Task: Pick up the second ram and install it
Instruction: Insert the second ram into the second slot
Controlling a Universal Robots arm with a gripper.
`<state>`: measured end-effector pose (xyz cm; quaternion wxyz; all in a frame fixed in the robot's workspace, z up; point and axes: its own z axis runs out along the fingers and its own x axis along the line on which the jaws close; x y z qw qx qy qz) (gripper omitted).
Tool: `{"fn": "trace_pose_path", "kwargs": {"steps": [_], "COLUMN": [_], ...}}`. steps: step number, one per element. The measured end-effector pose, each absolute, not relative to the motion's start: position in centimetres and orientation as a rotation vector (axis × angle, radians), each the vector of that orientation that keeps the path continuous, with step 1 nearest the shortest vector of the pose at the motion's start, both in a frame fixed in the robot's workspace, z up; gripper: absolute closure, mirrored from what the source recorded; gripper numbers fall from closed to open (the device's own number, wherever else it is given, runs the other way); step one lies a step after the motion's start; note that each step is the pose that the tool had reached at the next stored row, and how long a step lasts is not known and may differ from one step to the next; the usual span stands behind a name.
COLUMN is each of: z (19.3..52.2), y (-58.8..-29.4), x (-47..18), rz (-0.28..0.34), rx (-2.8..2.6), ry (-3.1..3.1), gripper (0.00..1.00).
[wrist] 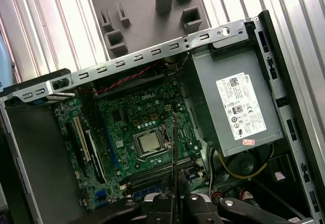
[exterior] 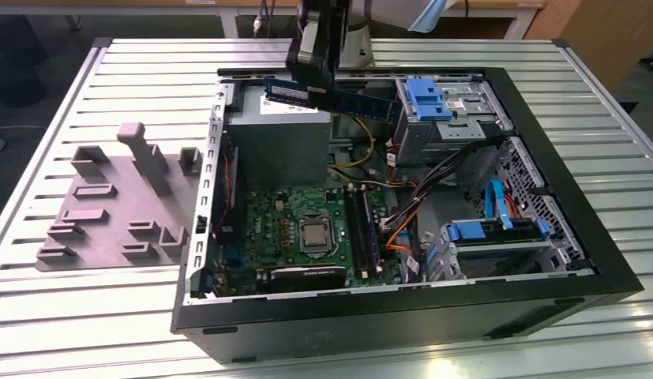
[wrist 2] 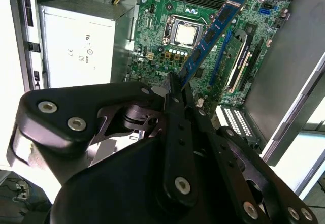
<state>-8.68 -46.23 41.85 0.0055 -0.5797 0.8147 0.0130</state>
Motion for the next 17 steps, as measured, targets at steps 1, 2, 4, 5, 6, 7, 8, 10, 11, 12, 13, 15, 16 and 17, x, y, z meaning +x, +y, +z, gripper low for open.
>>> {"fn": "trace_pose_path", "kwargs": {"steps": [1,2,4,5,6,7,8,10,11,12,13,15,16,17], "z": [41.85,41.85,41.85,41.85,41.85,41.85,41.85,41.85,41.85,41.85,41.85,41.84,41.84,41.84], "y": [-46.23,-46.23,-46.23,-46.23,-46.23,-46.23,-46.23,-46.23,-46.23,-46.23,-46.23,-46.23,-46.23,-46.24], "x": [-8.68,-8.68,-8.67,-8.67,-8.68,-8.68,-8.68,-8.68,-8.68,-8.68,-8.68,-8.68,-8.68,-8.68], "rz": [0.041,0.041,0.041,0.041,0.041,0.041,0.041,0.041,0.041,0.041,0.040,0.040,0.040,0.040], "rx": [-1.813,-1.810,-1.802,-1.799,-1.795,-1.791,-1.787,-1.779,-1.774,-1.770,-1.766,-1.757,-1.753,-1.747], "ry": [2.552,2.554,2.559,2.562,2.564,2.567,2.570,2.575,2.578,2.581,2.584,2.590,2.593,2.596], "gripper": [0.86,0.86,0.86,0.86,0.86,0.86,0.86,0.86,0.86,0.86,0.86,0.86,0.86,0.86]}}
